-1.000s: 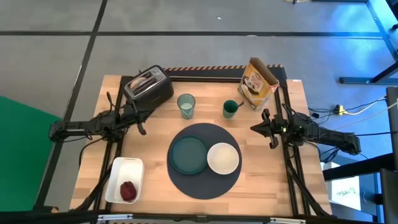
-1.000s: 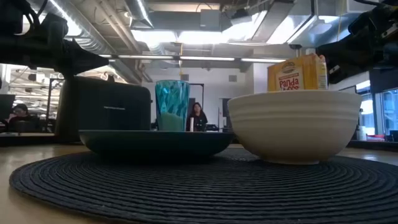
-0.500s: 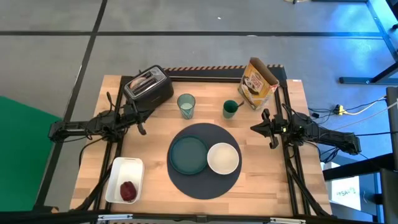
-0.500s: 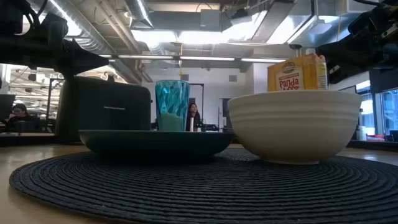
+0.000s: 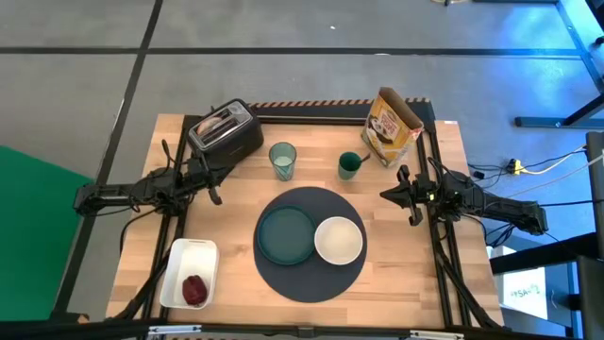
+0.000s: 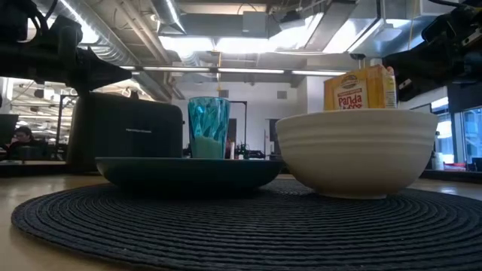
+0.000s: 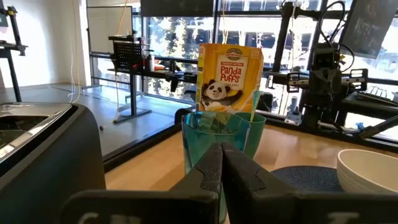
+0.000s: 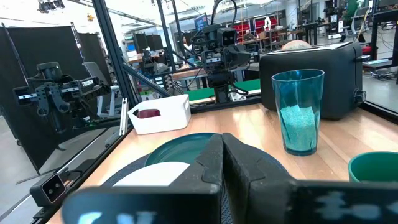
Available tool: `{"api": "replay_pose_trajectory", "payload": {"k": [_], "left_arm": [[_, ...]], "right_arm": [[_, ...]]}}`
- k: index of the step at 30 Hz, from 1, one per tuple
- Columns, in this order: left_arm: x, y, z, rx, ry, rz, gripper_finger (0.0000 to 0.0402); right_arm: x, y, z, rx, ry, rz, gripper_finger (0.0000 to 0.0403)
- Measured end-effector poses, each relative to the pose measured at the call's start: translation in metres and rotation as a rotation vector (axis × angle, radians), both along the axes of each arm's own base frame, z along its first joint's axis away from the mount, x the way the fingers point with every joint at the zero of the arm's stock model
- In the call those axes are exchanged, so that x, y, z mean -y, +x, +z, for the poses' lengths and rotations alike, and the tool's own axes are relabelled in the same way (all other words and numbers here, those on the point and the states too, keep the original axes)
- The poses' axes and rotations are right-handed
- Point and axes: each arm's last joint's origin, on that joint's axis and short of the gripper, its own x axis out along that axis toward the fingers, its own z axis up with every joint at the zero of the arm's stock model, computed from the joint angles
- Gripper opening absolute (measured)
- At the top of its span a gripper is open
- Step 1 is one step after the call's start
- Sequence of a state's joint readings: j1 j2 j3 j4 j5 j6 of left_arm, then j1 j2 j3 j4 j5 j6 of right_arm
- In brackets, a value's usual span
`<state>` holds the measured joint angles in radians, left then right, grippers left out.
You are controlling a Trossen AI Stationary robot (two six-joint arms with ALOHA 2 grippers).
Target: Arrange a breakfast setting
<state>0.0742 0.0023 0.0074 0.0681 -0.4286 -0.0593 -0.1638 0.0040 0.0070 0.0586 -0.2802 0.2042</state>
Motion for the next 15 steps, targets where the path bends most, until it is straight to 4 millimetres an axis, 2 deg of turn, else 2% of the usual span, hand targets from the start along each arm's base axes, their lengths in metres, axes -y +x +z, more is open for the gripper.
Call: {"api": "replay_pose_trajectory", "payload": {"k": [11, 15], "left_arm": [[0.0, 0.0, 0.0, 0.0, 0.0, 0.0, 0.0], [0.0, 0.0, 0.0, 0.0, 0.0, 0.0, 0.0]], "right_arm": [[0.0, 0.0, 0.0003, 0.006, -0.029, -0.004, 0.0], [0.0034, -0.0005, 0.0074, 0.082, -0.062, -0.128, 0.0]]}}
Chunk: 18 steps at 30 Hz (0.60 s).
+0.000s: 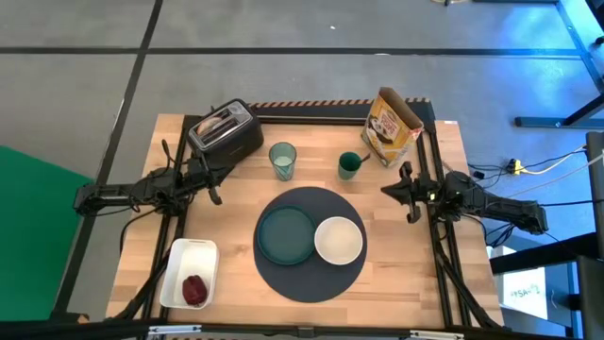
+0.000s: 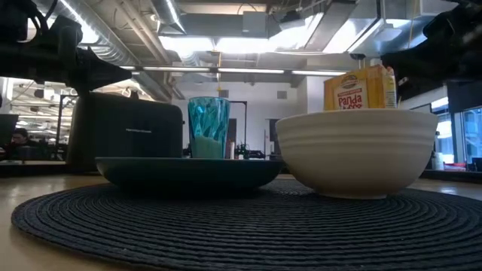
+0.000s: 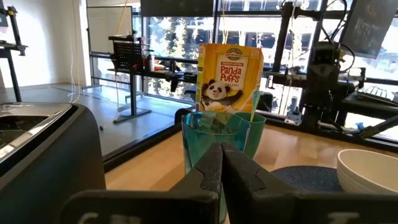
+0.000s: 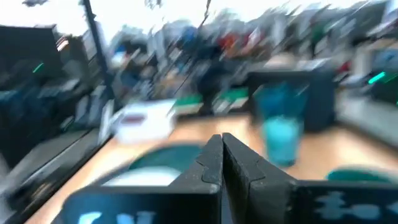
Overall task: Arrange a breakfast setting
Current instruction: Pour the cereal from the yellow cereal box into the white bowl
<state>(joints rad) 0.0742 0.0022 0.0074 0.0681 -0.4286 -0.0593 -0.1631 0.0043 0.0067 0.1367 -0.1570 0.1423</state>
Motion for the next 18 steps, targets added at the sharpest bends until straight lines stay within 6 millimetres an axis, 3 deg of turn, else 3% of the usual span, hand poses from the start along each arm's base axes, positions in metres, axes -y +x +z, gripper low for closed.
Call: {"api": "replay_pose_trajectory", "payload": {"k": [4, 7, 11, 15, 18], "left_arm": [[0.0, 0.0, 0.0, 0.0, 0.0, 0.0, 0.0], [0.0, 0.0, 0.0, 0.0, 0.0, 0.0, 0.0], [0.0, 0.0, 0.0, 0.0, 0.0, 0.0, 0.0], [0.0, 0.0, 0.0, -0.007, 0.012, 0.001, 0.0], [0.0, 0.0, 0.001, -0.028, 0.069, 0.007, 0.0]], "right_arm": [[0.003, -0.003, 0.012, 0.132, 0.097, -0.109, 0.0], [0.004, -0.005, 0.018, 0.216, 0.291, -0.091, 0.0], [0.009, -0.004, 0.015, 0.256, 0.536, -0.22, 0.0], [0.01, -0.004, 0.015, 0.257, 0.546, -0.237, 0.0], [0.01, -0.003, 0.014, 0.249, 0.649, -0.211, 0.0]]}}
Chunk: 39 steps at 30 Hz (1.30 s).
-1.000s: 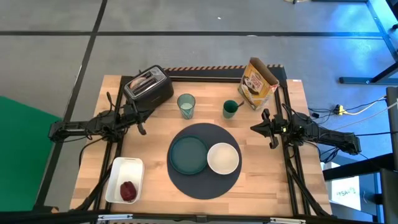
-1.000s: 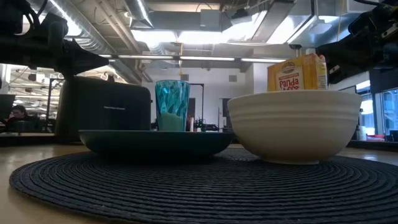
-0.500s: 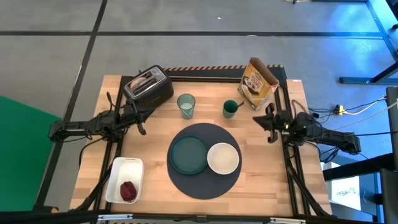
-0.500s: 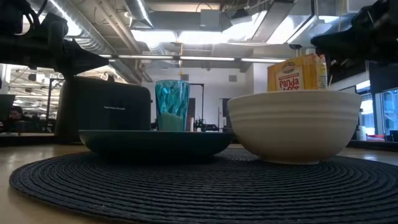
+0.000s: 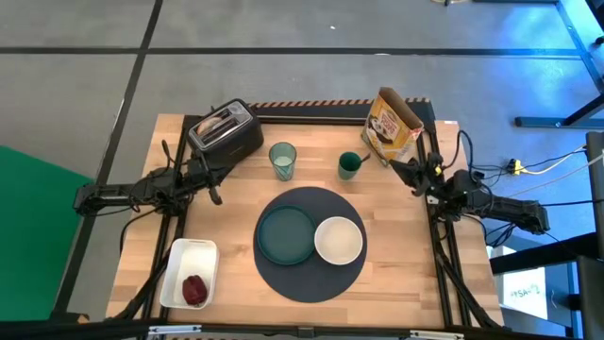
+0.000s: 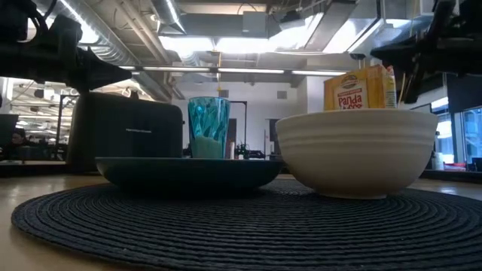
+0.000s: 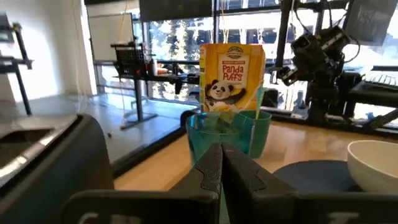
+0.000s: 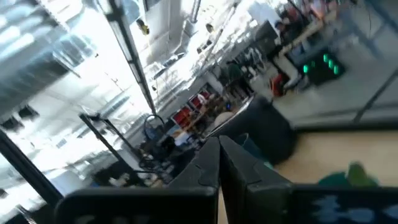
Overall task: Arrange a breakfast setting
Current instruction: Pour the cereal from the yellow cereal box into the white bowl
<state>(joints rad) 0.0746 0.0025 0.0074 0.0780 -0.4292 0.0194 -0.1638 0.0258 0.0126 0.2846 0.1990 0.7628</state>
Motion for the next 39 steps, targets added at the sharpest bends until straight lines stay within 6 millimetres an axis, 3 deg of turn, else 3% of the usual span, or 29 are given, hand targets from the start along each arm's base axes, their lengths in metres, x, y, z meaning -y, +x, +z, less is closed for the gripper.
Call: {"api": "replay_pose_trajectory", "payload": {"k": [5, 9, 15, 22, 26, 31, 35, 39], "left_arm": [[0.002, -0.002, 0.016, 0.284, -0.195, -0.1, 0.0], [0.002, -0.007, 0.03, 0.481, -0.265, -0.128, 0.0], [0.003, -0.015, 0.046, 0.659, -0.278, -0.17, 0.0], [0.005, -0.013, 0.072, 0.606, -0.28, -0.246, 0.0006], [0.004, -0.005, 0.086, 0.452, -0.269, -0.216, 0.0037], [0.003, 0.012, 0.101, 0.323, -0.252, -0.187, 0.0098], [0.002, 0.026, 0.112, 0.268, -0.26, -0.174, 0.0145], [0.001, 0.04, 0.118, 0.215, -0.269, -0.168, 0.018]], "right_arm": [[-0.001, 0.0, 0.028, -0.02, 0.057, 0.038, 0.0], [0.001, 0.007, 0.072, -0.073, -0.049, 0.007, 0.0], [0.006, 0.037, 0.143, -0.25, -0.281, -0.056, 0.0], [0.02, 0.065, 0.21, -0.884, -0.365, -0.296, 0.001], [0.028, 0.069, 0.241, -1.143, -0.348, -0.367, 0.006], [0.049, 0.058, 0.25, -1.293, -0.154, -0.364, 0.0182], [0.069, 0.048, 0.236, -1.326, 0.006, -0.317, 0.029], [0.09, 0.034, 0.213, -1.375, 0.146, -0.287, 0.0368]]}}
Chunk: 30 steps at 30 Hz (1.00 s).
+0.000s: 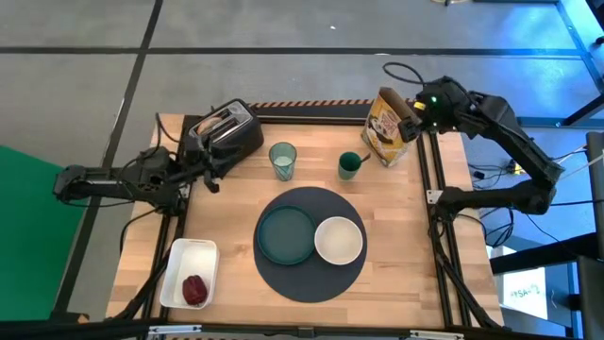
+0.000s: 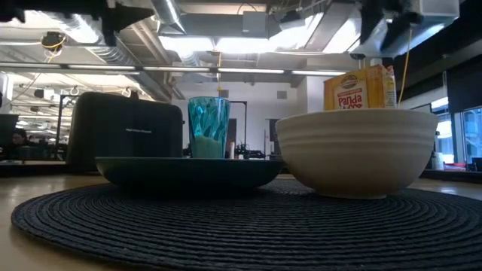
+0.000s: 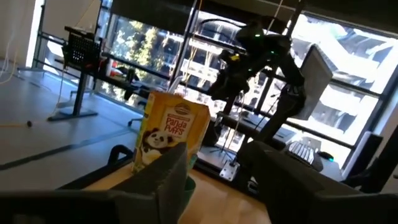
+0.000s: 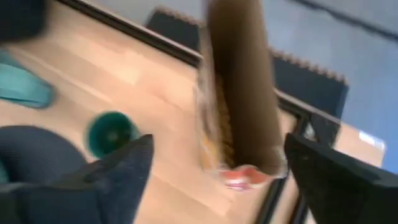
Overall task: Arrange a breakfast setting
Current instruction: Pour the cereal from the yellow cereal box into the white bowl
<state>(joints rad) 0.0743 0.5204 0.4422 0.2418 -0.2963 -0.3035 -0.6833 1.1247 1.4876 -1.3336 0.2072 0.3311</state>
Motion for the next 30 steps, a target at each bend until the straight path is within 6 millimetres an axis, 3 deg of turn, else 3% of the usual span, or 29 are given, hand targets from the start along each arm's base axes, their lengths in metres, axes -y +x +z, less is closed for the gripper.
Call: {"api": "replay_pose_trajectory", "payload": {"k": [3, 10, 15, 18, 23, 27, 30], "left_arm": [[0.0, 0.008, 0.003, -0.036, 0.0, -0.015, 0.0198], [-0.001, 0.021, 0.008, -0.085, -0.003, -0.037, 0.0213], [-0.002, 0.029, 0.004, -0.122, -0.005, -0.043, 0.0207], [-0.007, 0.037, -0.003, -0.172, -0.018, -0.038, 0.0205], [-0.02, 0.054, -0.012, -0.183, -0.045, -0.091, 0.0204], [-0.029, 0.062, -0.009, -0.115, -0.028, -0.083, 0.0218], [-0.035, 0.062, -0.009, -0.098, -0.025, -0.053, 0.0241]], "right_arm": [[0.012, -0.005, -0.016, 0.005, 0.073, 0.003, 0.0395], [0.036, -0.01, -0.048, 0.02, 0.138, -0.002, 0.0363], [0.046, -0.013, -0.073, -0.013, 0.16, -0.023, 0.0298], [0.048, -0.012, -0.082, -0.017, 0.158, -0.023, 0.0218], [0.049, -0.01, -0.078, -0.021, 0.123, 0.026, 0.0029], [0.048, -0.012, -0.058, -0.008, 0.076, 0.048, 0.0007], [0.043, -0.014, -0.029, 0.037, 0.0, 0.085, 0.0002]]}}
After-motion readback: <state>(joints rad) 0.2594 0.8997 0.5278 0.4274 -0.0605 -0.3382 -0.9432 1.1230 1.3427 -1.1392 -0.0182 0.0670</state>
